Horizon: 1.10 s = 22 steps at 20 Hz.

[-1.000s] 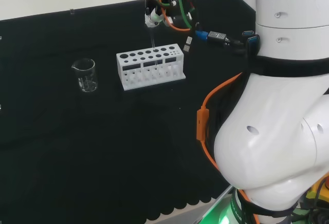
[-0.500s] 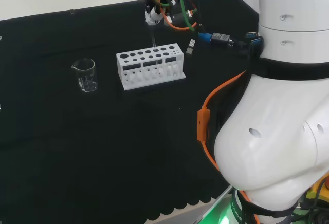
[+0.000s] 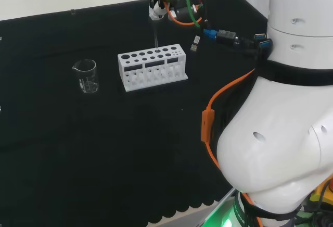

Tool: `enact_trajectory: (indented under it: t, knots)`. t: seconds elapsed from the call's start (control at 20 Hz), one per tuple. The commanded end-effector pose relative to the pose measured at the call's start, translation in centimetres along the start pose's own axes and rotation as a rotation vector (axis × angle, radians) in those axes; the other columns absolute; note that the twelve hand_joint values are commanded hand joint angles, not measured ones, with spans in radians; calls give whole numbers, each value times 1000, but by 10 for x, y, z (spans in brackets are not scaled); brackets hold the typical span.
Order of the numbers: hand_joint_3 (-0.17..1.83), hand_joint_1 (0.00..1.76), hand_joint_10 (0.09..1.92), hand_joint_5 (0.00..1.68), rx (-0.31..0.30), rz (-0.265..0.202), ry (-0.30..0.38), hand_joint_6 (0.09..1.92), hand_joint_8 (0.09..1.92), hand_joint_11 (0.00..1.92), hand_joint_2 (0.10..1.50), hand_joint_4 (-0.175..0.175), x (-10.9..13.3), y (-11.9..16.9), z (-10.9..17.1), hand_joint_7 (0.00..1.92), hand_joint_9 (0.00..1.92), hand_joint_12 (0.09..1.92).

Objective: Take the glass rod from the white test tube rack.

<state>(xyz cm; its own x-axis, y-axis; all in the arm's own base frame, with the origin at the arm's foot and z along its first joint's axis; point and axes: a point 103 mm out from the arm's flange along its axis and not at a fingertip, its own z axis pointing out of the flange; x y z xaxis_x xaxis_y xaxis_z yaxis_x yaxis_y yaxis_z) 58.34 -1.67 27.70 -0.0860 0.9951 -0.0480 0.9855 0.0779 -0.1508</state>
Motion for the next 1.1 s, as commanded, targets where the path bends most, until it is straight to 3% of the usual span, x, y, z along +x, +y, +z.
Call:
enact_trajectory:
  t: [0.05, 1.1]
  knots:
    - [-175, 1332, 115, 1425, -24, 0, -8, 87, 535, 1650, 1044, -175, 1, -17, -16, 1419, 1920, 624]
    - [-175, 1332, 130, 1423, -70, 7, -36, 87, 547, 1651, 1045, -175, 20, -58, -56, 1414, 1920, 641]
